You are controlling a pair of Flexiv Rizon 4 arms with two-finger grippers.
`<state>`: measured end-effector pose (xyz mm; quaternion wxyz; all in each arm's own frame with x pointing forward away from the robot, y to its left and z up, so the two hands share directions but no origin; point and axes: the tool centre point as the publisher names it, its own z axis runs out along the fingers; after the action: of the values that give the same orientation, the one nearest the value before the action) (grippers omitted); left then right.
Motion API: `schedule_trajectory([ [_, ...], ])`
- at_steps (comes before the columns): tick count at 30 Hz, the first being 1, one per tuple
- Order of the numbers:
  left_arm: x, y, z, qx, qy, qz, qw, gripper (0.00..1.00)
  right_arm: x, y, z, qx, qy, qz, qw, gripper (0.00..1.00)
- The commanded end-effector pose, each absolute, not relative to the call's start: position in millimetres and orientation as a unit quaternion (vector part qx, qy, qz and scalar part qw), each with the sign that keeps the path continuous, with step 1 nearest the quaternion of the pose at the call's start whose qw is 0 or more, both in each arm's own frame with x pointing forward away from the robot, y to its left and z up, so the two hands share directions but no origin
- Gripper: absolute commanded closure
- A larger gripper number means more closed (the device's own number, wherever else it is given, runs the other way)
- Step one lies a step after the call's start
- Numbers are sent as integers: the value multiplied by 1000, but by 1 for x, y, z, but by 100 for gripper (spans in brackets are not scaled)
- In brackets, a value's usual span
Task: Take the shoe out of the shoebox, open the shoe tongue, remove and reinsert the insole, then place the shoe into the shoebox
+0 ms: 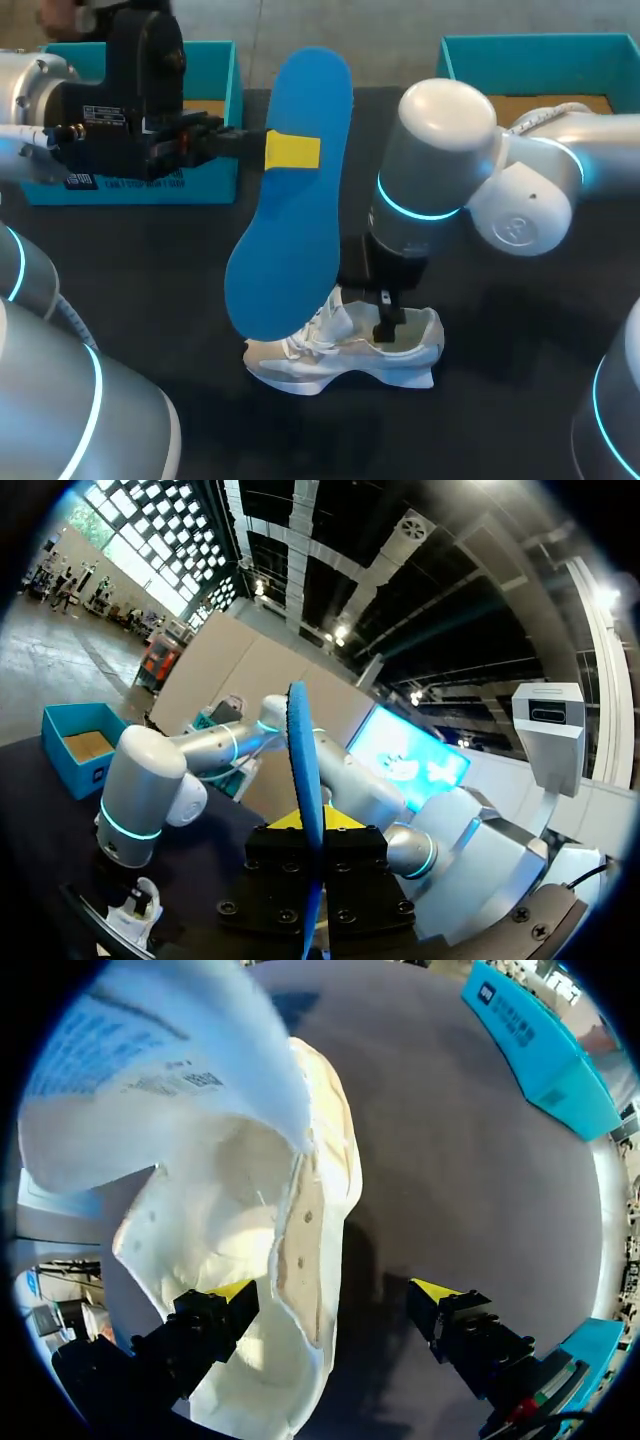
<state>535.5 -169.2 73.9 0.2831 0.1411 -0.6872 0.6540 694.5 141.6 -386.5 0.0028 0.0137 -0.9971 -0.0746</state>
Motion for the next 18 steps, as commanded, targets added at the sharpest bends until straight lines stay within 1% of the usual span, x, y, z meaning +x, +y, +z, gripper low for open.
schedule_trajectory([
  [1,535,-170,74,141,-688,653,283,100,696,145,-403,9,-997,-78,7,56],
  [2,535,-170,74,141,-688,653,283,100,696,144,-405,6,-997,-78,9,66],
  [4,535,-170,74,141,-688,653,283,100,695,143,-407,2,-997,-79,11,94],
  [5,535,-170,74,141,-688,653,283,100,694,142,-408,0,-997,-79,12,100],
  [11,535,-170,74,141,-688,653,283,100,690,141,-411,-10,-997,-79,14,100],
  [18,535,-170,74,141,-688,653,283,100,688,141,-399,-20,-996,-81,5,100],
])
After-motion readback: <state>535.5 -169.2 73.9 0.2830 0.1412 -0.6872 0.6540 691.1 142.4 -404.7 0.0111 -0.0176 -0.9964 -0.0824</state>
